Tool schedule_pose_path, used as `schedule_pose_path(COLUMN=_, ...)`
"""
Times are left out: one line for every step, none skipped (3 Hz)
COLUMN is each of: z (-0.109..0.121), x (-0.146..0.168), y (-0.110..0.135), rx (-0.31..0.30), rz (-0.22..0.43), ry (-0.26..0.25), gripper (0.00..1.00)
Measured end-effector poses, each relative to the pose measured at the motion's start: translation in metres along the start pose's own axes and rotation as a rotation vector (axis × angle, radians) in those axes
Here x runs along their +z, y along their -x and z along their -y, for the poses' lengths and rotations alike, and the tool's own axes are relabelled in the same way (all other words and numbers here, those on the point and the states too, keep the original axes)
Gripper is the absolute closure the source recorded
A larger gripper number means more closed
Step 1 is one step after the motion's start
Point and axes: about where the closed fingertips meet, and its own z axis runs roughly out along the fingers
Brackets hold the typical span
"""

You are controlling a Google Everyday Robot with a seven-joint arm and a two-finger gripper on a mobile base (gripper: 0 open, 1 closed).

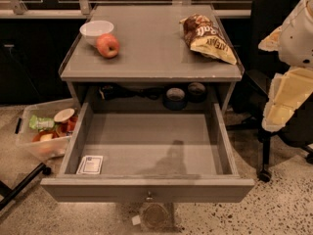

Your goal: Close top drawer

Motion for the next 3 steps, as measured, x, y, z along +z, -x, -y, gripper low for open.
schedule_pose_path(z=0.0, x=0.0, y=0.0, rx=0.0, rz=0.0, ry=0.0, gripper=0.0)
schedule_pose_path(z=-0.003, x=-0.004, y=0.003, rx=-0.019, rz=0.016, ry=-0.004, gripper=0.0)
schedule_pose_path(z=-0.022, x=0.009, y=0.011, rx=-0.087, rz=0.101, ry=0.009, gripper=0.0)
